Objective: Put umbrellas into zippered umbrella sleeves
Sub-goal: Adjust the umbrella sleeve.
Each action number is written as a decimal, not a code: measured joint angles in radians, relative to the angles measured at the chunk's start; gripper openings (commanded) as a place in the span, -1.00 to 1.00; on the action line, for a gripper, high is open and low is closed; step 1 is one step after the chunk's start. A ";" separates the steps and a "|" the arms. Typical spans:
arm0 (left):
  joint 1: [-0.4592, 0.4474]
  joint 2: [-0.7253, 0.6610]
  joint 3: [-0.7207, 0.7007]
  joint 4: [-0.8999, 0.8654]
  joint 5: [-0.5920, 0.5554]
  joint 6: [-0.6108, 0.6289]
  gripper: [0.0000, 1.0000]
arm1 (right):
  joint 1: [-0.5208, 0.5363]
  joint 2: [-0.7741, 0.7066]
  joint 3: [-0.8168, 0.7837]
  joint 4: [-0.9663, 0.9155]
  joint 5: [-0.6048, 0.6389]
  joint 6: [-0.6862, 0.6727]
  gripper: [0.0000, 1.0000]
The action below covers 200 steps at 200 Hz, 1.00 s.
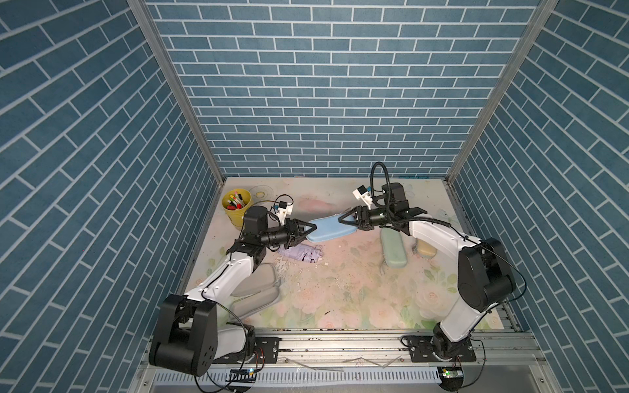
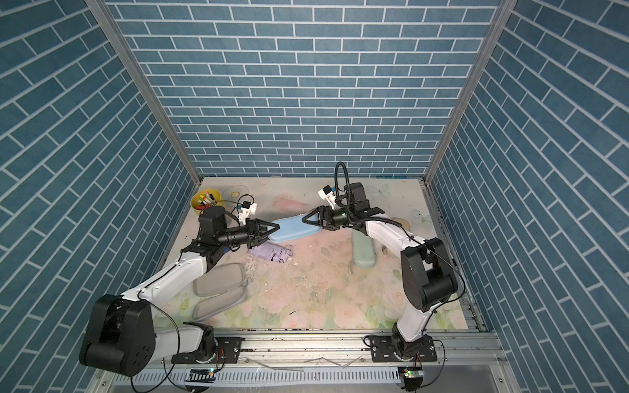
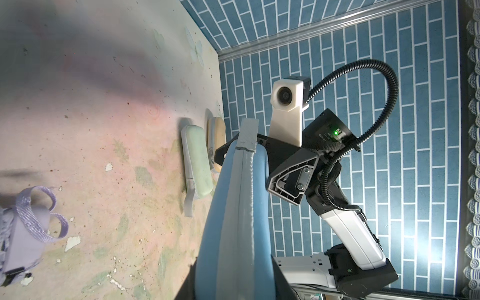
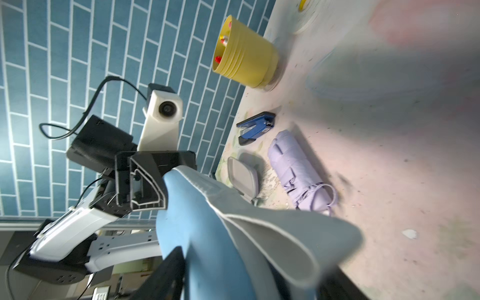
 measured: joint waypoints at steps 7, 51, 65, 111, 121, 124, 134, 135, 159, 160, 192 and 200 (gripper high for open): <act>0.002 0.004 0.000 0.002 0.010 0.000 -0.69 | 0.001 0.002 -0.002 0.002 -0.011 0.016 0.04; 0.013 0.019 0.010 0.059 -0.015 -0.026 0.46 | -0.018 0.002 -0.080 0.209 -0.043 0.232 -0.61; 0.026 -0.008 -0.024 0.142 -0.081 -0.076 0.55 | -0.010 0.002 -0.108 0.299 -0.010 0.317 -0.75; -0.117 -0.317 -0.278 0.194 -0.597 -0.152 0.88 | 0.043 0.002 -0.246 0.574 0.344 0.611 -0.96; -0.200 -0.349 -0.300 0.190 -0.703 -0.156 0.89 | 0.059 0.002 -0.279 0.609 0.444 0.665 -0.96; -0.224 -0.352 -0.304 0.190 -0.730 -0.155 0.89 | 0.065 0.002 -0.285 0.616 0.472 0.678 -0.96; -0.281 -0.347 -0.311 0.194 -0.810 -0.158 0.88 | 0.089 0.002 -0.298 0.632 0.555 0.716 -0.96; -0.283 -0.345 -0.311 0.195 -0.814 -0.158 0.88 | 0.095 0.002 -0.298 0.633 0.565 0.721 -0.96; -0.320 -0.233 -0.311 0.259 -0.922 -0.178 0.80 | 0.180 0.001 -0.299 0.688 0.689 0.793 -0.95; -0.320 -0.229 -0.311 0.260 -0.924 -0.178 0.80 | 0.183 0.001 -0.299 0.690 0.691 0.796 -0.95; -0.324 -0.085 -0.311 0.348 -0.985 -0.207 0.70 | 0.276 -0.001 -0.304 0.749 0.771 0.869 -0.95; -0.325 -0.073 -0.311 0.375 -0.998 -0.211 0.67 | 0.287 -0.001 -0.305 0.746 0.789 0.881 -0.94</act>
